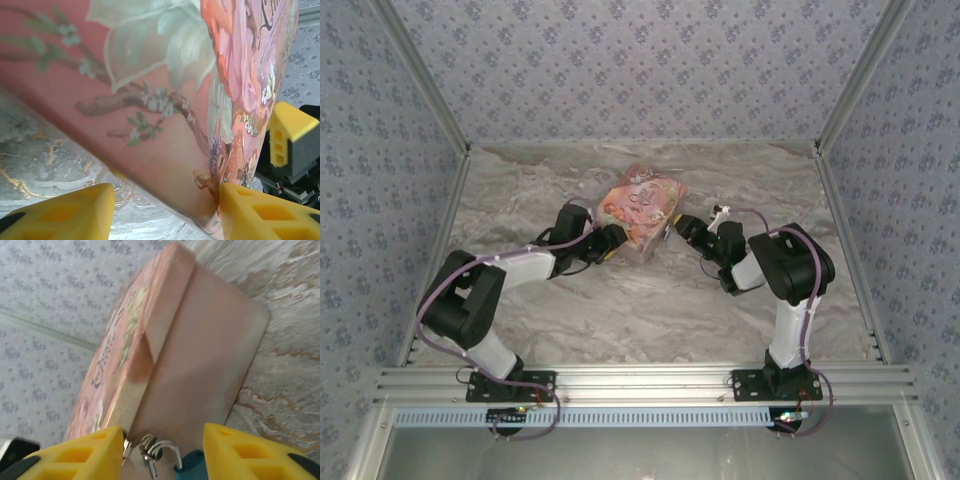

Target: Unlock the padlock with the key

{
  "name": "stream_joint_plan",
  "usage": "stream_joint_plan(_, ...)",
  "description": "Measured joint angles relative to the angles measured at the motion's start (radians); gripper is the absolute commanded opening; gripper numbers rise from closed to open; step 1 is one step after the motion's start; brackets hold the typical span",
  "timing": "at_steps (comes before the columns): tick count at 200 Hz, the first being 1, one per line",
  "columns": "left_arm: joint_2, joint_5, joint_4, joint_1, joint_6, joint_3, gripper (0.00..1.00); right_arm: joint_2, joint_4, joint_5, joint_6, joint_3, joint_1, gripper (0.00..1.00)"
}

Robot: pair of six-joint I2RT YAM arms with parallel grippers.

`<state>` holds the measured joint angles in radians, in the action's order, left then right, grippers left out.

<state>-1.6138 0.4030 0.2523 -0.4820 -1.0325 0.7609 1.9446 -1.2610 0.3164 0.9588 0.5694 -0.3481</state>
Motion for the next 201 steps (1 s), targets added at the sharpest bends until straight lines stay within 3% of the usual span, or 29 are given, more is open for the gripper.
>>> stream_joint_plan(69,0.025,0.009,-0.018,0.038,0.011,-0.018,0.55,0.021,0.01,0.132,-0.097,0.037,-0.02,0.74)
stream_joint_plan(155,0.037,0.015,-0.032,0.056,0.018,-0.025,0.55,0.054,0.062,0.156,-0.188,0.099,-0.038,0.74)
stream_joint_plan(201,0.038,0.015,-0.032,0.059,0.018,-0.025,0.55,0.074,0.085,0.185,-0.208,0.146,-0.045,0.7)
